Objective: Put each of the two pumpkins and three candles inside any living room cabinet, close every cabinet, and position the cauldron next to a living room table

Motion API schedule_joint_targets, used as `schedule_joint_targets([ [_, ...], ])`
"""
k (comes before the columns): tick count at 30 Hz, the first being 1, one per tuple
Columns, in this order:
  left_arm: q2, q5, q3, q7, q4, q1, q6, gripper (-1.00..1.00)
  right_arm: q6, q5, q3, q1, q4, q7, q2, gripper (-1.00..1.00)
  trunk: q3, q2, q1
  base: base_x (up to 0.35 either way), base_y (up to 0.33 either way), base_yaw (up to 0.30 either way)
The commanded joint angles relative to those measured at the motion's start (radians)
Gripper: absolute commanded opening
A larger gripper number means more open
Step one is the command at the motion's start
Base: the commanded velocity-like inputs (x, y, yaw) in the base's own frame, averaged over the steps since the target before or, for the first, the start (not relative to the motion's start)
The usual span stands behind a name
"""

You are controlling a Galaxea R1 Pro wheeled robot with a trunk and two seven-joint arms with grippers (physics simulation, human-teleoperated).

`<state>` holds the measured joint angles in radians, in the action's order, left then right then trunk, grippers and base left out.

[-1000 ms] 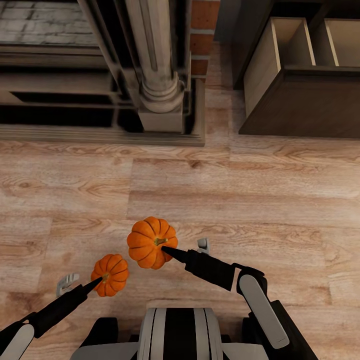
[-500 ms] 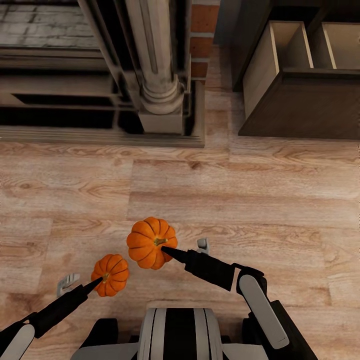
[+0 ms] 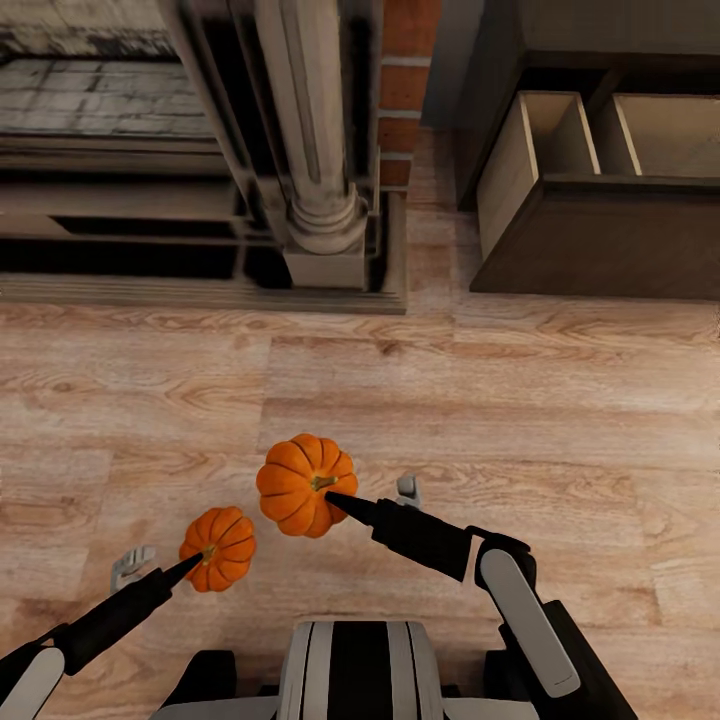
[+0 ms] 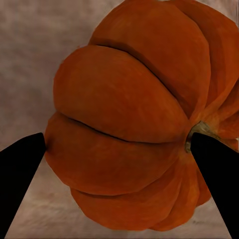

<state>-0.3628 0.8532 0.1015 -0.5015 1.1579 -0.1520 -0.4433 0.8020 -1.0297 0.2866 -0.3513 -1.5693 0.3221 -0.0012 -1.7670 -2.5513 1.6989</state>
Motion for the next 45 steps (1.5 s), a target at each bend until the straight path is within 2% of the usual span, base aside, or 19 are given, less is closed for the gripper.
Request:
schedule_joint_targets([
  [1, -0.001, -0.002, 0.002, 0.0, 0.0, 0.0, 0.0, -1.0, 0.0, 0.0, -0.002, 0.0, 0.0, 0.0, 0.0, -1.0, 0.004, 0.0, 0.0, 0.0, 0.0, 0.0],
  [5, -0.012, -0.002, 0.022, 0.002, 0.0, 0.0, -0.002, -1.0, -0.005, 0.001, -0.013, 0.0, 0.0, 0.021, 0.0, -1.0, 0.019, 0.001, -0.002, 0.0, 0.0, 0.0],
  [11, -0.056, 0.008, 0.072, 0.001, 0.001, 0.0, -0.025, -1.0, -0.011, 0.003, -0.046, 0.0, 0.003, 0.045, 0.0, -1.0, 0.043, 0.003, -0.005, 0.0, 0.0, 0.0],
  [12, -0.073, 0.01, 0.107, 0.0, 0.018, 0.0, -0.08, -1.0, -0.012, 0.004, -0.051, 0.0, 0.006, 0.045, 0.001, -1.0, 0.047, 0.003, -0.005, 0.0, 0.0, 0.0],
  [13, -0.078, 0.011, 0.127, 0.0, 0.035, 0.0, -0.119, -1.0, -0.012, 0.005, -0.053, 0.0, 0.007, 0.044, 0.001, -1.0, 0.05, 0.003, -0.006, 0.0, 0.0, 0.0],
  [14, -0.079, 0.011, 0.137, 0.0, 0.045, 0.0, -0.14, -1.0, -0.012, 0.005, -0.053, 0.0, 0.008, 0.043, 0.001, -1.0, 0.054, 0.003, -0.006, 0.0, 0.0, 0.0],
  [15, -0.082, 0.012, 0.171, 0.0, 0.081, 0.0, -0.203, -1.0, -0.011, 0.004, -0.055, 0.0, 0.01, 0.042, 0.001, -1.0, 0.058, 0.004, -0.007, 0.0, 0.0, 0.0],
  [17, -0.081, 0.012, 0.215, 0.0, 0.136, 0.0, -0.273, -1.0, -0.01, 0.004, -0.056, 0.0, 0.012, 0.042, 0.0, -1.0, 0.066, 0.004, -0.008, 0.0, 0.0, 0.0],
  [21, -0.083, 0.012, 0.269, 0.0, 0.21, 0.0, -0.403, -1.0, -0.008, 0.003, -0.058, 0.0, 0.015, 0.04, 0.001, -1.0, 0.07, 0.004, -0.008, 0.0, 0.0, 0.0],
  [23, -0.09, 0.013, 0.303, -0.001, 0.233, 0.0, -0.501, -1.0, -0.009, 0.002, -0.058, 0.0, 0.015, 0.04, 0.002, -1.0, 0.077, 0.005, -0.009, 0.0, 0.0, 0.0],
  [25, -0.1, 0.014, 0.349, -0.001, 0.247, 0.0, -0.562, -1.0, -0.011, 0.003, -0.058, 0.0, 0.015, 0.039, 0.004, -1.0, 0.085, 0.005, -0.01, 0.0, 0.0, 0.0],
  [26, -0.118, 0.018, 0.371, -0.004, 0.253, 0.0, -0.584, -1.0, -0.013, 0.003, -0.058, 0.0, 0.015, 0.039, 0.006, -1.0, 0.089, 0.005, -0.01, 0.0, 0.0, 0.0],
  [28, -0.166, 0.022, 0.38, -0.013, 0.257, 0.0, -0.6, -1.0, -0.015, 0.003, -0.058, 0.0, 0.015, 0.039, 0.007, -1.0, 0.097, 0.006, -0.011, 0.0, 0.0, 0.0],
  [29, -0.23, 0.057, 0.377, -0.043, 0.257, 0.0, -0.604, -1.0, -0.015, 0.003, -0.059, 0.0, 0.015, 0.037, 0.007, -1.0, 0.101, 0.006, -0.012, 0.0, 0.0, 0.0],
  [30, -0.242, 0.071, 0.372, -0.051, 0.257, 0.0, -0.604, -1.0, -0.014, 0.003, -0.059, 0.0, 0.014, 0.036, 0.006, -1.0, 0.105, 0.006, -0.012, 0.0, 0.0, 0.0],
  [32, -0.255, 0.089, 0.363, -0.062, 0.257, 0.001, -0.604, -1.0, -0.016, 0.004, -0.063, 0.0, 0.015, 0.034, 0.007, -1.0, 0.112, 0.007, -0.013, -0.059, 0.0, 0.0],
  [35, -0.26, 0.096, 0.347, -0.066, 0.256, 0.001, -0.604, -1.0, -0.018, 0.005, -0.067, 0.0, 0.015, 0.032, 0.007, -1.0, 0.124, 0.007, -0.014, -0.226, 0.0, 0.0],
  [38, -0.261, 0.099, 0.332, -0.067, 0.256, 0.001, -0.604, -1.0, -0.018, 0.005, -0.07, 0.0, 0.015, 0.031, 0.007, -1.0, 0.135, 0.008, -0.016, -0.3, 0.0, 0.0],
  [45, -0.263, 0.099, 0.325, -0.073, 0.256, 0.001, -0.604, -1.0, -0.017, 0.003, -0.084, 0.0, 0.023, 0.027, 0.006, -1.0, 0.163, 0.01, -0.019, -0.136, 0.0, -0.174],
])
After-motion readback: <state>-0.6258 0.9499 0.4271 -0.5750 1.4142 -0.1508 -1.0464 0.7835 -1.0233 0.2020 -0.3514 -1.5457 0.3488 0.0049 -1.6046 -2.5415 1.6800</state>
